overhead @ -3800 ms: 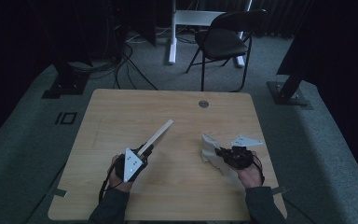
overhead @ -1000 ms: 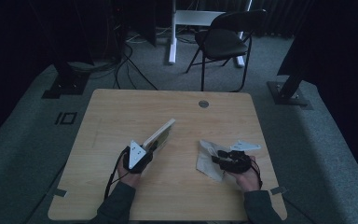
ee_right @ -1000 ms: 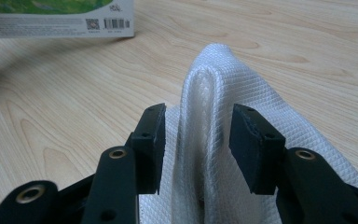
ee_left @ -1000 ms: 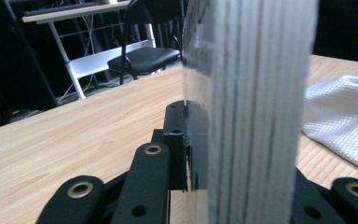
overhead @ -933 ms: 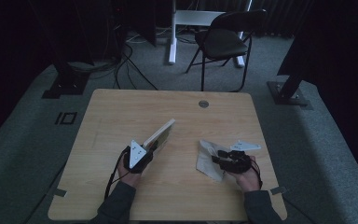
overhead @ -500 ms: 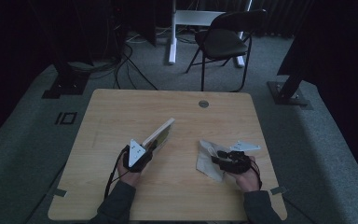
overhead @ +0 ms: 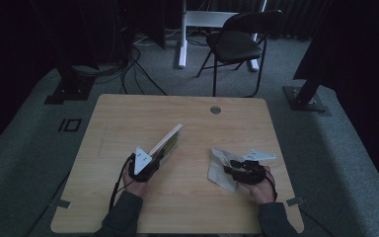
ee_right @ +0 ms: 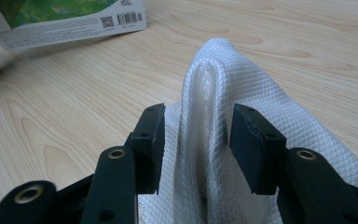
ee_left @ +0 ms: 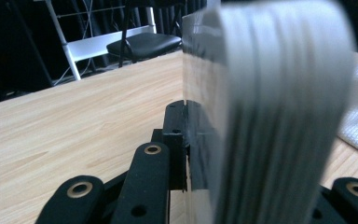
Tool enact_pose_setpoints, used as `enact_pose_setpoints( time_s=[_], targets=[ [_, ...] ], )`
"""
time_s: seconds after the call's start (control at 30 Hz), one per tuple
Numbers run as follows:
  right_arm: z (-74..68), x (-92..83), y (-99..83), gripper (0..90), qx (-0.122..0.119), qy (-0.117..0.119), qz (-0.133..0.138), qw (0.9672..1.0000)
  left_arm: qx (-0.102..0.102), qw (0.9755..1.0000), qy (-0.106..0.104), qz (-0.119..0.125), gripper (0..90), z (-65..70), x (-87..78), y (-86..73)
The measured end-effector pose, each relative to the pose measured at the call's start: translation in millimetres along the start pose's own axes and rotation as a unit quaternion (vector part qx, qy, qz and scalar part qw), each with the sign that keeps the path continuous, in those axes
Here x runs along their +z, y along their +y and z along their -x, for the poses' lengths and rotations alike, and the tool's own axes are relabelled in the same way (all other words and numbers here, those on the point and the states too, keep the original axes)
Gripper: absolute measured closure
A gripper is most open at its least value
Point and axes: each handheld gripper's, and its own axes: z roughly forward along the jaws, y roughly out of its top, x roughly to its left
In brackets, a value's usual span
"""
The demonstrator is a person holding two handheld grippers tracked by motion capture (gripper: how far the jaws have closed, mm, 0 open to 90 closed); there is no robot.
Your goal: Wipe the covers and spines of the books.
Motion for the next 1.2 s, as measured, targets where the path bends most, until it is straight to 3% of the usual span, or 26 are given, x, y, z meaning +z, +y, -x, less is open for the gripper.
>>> enact_pose_setpoints(
  time_s=[0.63,1.2],
  targets=[
    [0.4,-1.1,-1.2,54.5,0.003,0.000,0.000,1.0000,-0.012,0.9999,0.001,-0.009,76.2,-6.2,0.4,-6.3],
    [0.2,0.5,-2.3,54.2,0.002,0.002,-0.004,1.0000,-0.005,0.9999,0.012,0.001,57.7,-5.3,-4.8,-5.3]
  ],
)
